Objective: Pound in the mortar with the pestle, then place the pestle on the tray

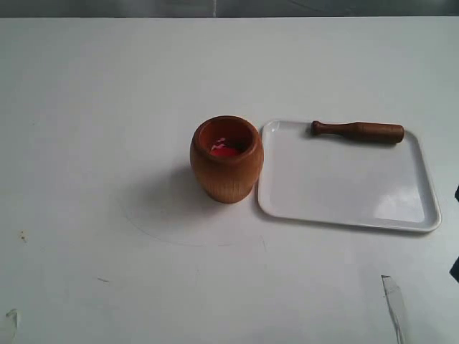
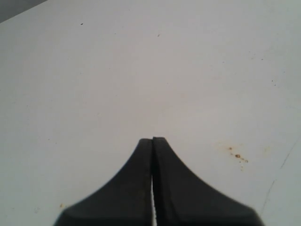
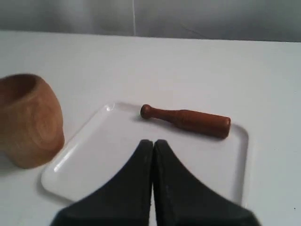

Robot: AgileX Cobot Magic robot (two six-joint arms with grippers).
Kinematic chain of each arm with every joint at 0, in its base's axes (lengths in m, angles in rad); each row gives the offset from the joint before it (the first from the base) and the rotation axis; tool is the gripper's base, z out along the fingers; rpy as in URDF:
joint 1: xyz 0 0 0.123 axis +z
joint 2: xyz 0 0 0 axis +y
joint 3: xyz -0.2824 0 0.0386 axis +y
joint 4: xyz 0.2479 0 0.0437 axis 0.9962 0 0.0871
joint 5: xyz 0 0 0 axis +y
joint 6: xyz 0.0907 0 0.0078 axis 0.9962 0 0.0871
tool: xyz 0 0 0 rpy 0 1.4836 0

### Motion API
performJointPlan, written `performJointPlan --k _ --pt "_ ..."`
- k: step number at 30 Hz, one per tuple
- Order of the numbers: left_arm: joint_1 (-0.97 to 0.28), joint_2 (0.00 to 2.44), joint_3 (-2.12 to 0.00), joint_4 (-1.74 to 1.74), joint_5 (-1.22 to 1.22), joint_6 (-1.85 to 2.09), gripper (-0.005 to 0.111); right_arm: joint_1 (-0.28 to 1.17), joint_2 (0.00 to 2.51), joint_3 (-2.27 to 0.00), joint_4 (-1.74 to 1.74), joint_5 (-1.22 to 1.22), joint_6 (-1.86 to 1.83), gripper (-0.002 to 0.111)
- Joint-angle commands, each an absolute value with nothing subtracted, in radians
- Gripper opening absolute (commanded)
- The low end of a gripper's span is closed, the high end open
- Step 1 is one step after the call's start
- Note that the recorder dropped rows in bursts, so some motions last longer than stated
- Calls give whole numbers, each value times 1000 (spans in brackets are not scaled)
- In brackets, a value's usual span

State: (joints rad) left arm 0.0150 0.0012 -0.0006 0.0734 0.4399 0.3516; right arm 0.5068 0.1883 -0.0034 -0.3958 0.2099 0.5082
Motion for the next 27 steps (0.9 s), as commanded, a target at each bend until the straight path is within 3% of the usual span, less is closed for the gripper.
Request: performJointPlan --k 1,9,16,27 --pt "7 0 0 66 437 343 0 454 67 0 -232 241 509 0" --pt "7 0 0 66 437 343 0 320 0 0 0 253 501 0" --pt "7 0 0 66 437 343 0 330 0 0 -85 334 92 0" --pt "7 0 0 66 437 343 0 169 0 0 -64 341 81 0"
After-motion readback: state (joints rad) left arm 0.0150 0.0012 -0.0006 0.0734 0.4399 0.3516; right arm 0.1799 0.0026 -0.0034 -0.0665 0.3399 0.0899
